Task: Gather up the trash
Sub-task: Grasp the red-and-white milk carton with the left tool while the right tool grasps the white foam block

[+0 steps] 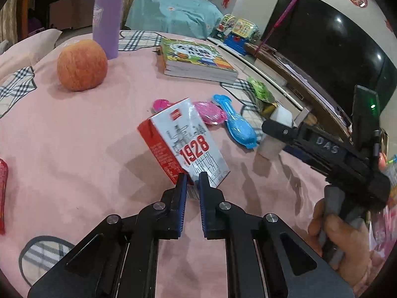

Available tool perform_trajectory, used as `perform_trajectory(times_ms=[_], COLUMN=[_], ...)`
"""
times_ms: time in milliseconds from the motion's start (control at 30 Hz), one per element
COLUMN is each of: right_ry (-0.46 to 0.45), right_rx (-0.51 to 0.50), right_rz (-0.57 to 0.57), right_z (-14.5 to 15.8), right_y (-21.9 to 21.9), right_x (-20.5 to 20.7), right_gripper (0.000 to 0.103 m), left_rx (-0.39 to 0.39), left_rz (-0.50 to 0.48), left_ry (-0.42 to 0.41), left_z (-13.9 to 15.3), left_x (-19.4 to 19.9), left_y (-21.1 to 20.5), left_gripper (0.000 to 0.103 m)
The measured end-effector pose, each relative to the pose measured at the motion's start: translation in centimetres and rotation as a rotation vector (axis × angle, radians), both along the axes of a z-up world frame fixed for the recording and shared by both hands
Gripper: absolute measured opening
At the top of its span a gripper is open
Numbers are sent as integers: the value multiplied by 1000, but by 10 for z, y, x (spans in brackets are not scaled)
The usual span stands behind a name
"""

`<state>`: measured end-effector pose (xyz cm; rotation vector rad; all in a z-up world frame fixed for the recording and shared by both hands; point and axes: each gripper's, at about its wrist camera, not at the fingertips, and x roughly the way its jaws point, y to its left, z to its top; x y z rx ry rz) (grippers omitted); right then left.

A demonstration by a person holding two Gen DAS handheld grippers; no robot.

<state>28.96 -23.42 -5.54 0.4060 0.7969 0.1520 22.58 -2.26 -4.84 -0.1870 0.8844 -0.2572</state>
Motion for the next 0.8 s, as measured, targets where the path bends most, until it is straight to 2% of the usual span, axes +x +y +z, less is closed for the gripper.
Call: perform_trajectory(times_ms=[33, 67, 100, 133, 167, 233, 300, 333, 367, 533, 633, 667, 733, 800], right_ry=[9, 16, 18, 10, 2, -21, -36, -34, -30, -19, -13, -12, -10, -16], right_rx=[1, 4, 6, 23, 33, 40, 63, 65, 61, 26, 24, 27, 39, 48], right_rz=[0, -3, -7, -4, -1, 10, 36, 58, 80, 138, 130, 125, 122, 123], right_z=[-4, -7, -9, -10, -9, -4, 2, 5, 7, 15, 15, 15, 13, 12], right_y=[-1, -2, -4, -8, -12, -18, -24, -26, -26, -34, -43, -45, -50, -53], right_x=[5, 6, 4, 2, -3, -15, -26, -32, -35, -58, -64, -64, -67, -72], right_gripper=[68, 54, 49, 47, 40, 33, 32, 32, 32, 32, 32, 32, 32, 32], left_rx=[-8, -16, -20, -24, -28, -31, -32, -30, -34, -40, 38, 52, 54, 69], left_rz=[6, 10, 16, 25, 34, 57, 76, 88, 105, 130, 147, 142, 115, 90], left_ry=[6, 13, 18, 21, 20, 15, 23, 35, 45, 60, 45, 42, 46, 27], left_z=[0, -1, -1, -1, -1, 0, -1, -3, -4, -7, -9, -11, -13, -10], left_x=[2, 4, 5, 7, 7, 8, 11, 13, 16, 30, 36, 37, 37, 30], left_y=[2, 3, 4, 6, 7, 8, 7, 7, 6, -5, -15, -17, -20, -24], left_gripper=[12, 15, 19, 32, 45, 54, 60, 75, 80, 81, 80, 69, 56, 51])
